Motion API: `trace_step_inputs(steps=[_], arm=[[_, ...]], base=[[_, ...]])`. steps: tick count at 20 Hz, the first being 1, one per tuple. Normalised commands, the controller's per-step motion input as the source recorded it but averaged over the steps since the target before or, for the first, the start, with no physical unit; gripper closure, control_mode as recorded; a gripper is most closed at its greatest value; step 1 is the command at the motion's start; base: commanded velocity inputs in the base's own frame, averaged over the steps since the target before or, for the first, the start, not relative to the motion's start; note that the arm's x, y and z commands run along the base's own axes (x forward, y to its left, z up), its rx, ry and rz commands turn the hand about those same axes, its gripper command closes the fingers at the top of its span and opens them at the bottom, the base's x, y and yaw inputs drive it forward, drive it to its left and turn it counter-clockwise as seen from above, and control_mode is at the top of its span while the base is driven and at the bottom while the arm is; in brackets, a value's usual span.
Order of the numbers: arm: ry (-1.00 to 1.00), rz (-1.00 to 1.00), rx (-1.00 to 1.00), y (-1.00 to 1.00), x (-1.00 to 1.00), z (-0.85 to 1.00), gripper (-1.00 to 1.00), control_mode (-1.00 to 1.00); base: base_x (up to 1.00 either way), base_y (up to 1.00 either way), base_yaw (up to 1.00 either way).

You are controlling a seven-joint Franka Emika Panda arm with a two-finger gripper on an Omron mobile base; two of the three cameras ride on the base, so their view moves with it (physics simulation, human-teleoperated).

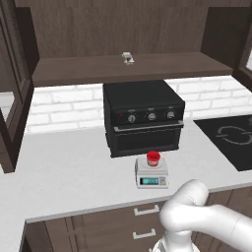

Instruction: Pick the jam and place it on the digital scale for weighing, and close the cabinet.

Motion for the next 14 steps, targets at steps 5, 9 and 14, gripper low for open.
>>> trace_step_inputs(steps=[5, 9, 14], arm=[[-0.37, -0.14, -0.21, 1.0, -0.46, 0.53, -1.0, -1.0], [-0.09, -0.46, -0.3, 0.99, -0.08, 0.0, -1.0, -1.0], [0.0, -0.53, -0.29, 0.96, 0.03, 0.0, -1.0, -1.0]], base=[[0.0, 0.0, 0.0], [0.0, 0.0, 0.0], [0.0, 0.0, 0.0]])
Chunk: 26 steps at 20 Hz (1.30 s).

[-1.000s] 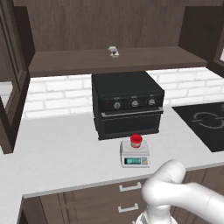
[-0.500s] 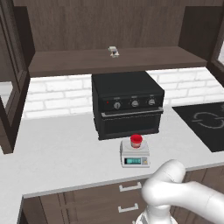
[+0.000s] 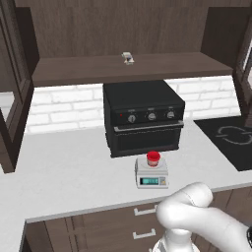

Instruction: Pick the jam and place it on the digital scale for weighing, and close the cabinet.

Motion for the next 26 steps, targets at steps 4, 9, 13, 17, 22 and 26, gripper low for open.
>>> trace_step_inputs(steps=[4, 9, 13, 17, 22, 26], arm=[[0.0, -0.49, -0.22, 1.0, 0.23, -0.04, -1.0, -1.0], [-0.05, -0.4, -0.06, 1.0, 0.49, -0.51, -1.0, -1.0], [-0.08, -0.28, 0.02, 1.0, 0.68, -0.29, -1.0, -1.0], [0.03, -0.27, -0.03, 0.76, 0.88, 0.0, -1.0, -1.0], [0.25, -0.03, -0.03, 0.03, 1.0, 0.0, -1.0, -1.0], [0.13, 0.0, 0.0, 0.0, 1.0, -0.03, -1.0, -1.0]], base=[[0.0, 0.0, 0.0], [0.0, 0.0, 0.0], [0.0, 0.0, 0.0], [0.0, 0.0, 0.0], [0.0, 0.0, 0.0], [0.0, 0.0, 0.0]])
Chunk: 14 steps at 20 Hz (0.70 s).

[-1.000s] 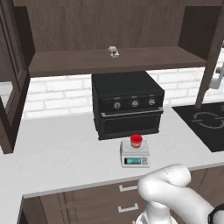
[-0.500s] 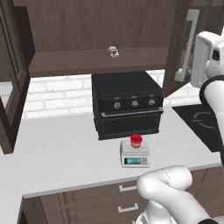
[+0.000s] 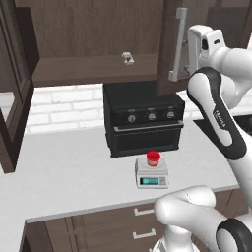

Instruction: Pick the jam and place it on the digital scale for weighing, and close the cabinet.

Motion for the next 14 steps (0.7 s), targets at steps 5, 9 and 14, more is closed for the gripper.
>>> trace_step_inputs(steps=[5, 9, 14], arm=[[0.0, 0.0, 0.01, 0.0, 0.97, -0.28, -1.0, -1.0], [-0.02, 0.0, 0.02, 0.0, 0.96, -0.34, -1.0, -1.0], [0.03, 0.0, 0.0, 0.03, 0.99, -0.11, -1.0, -1.0]], base=[[0.0, 0.0, 0.0], [0.0, 0.0, 0.0], [0.0, 0.0, 0.0]])
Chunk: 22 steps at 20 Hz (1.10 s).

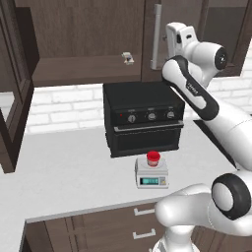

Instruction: Pick the jam and place it on the digital scale for weighing, and close the cabinet.

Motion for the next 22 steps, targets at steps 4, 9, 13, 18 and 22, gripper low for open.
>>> trace_step_inputs(steps=[4, 9, 13, 18, 22], arm=[[0.03, 0.0, 0.0, 0.02, 0.98, -0.15, -1.0, -1.0], [-0.03, 0.0, 0.04, -0.13, 0.34, -0.29, -1.0, -1.0], [-0.03, 0.0, 0.08, -0.68, -0.75, 0.22, -1.0, -1.0], [0.05, 0.0, 0.0, -0.58, -0.99, 0.47, -1.0, -1.0], [0.09, 0.01, 0.0, -0.32, -1.0, 0.14, -1.0, -1.0]], base=[[0.0, 0.0, 0.0], [0.0, 0.0, 0.0], [0.0, 0.0, 0.0], [0.0, 0.0, 0.0], [0.0, 0.0, 0.0]])
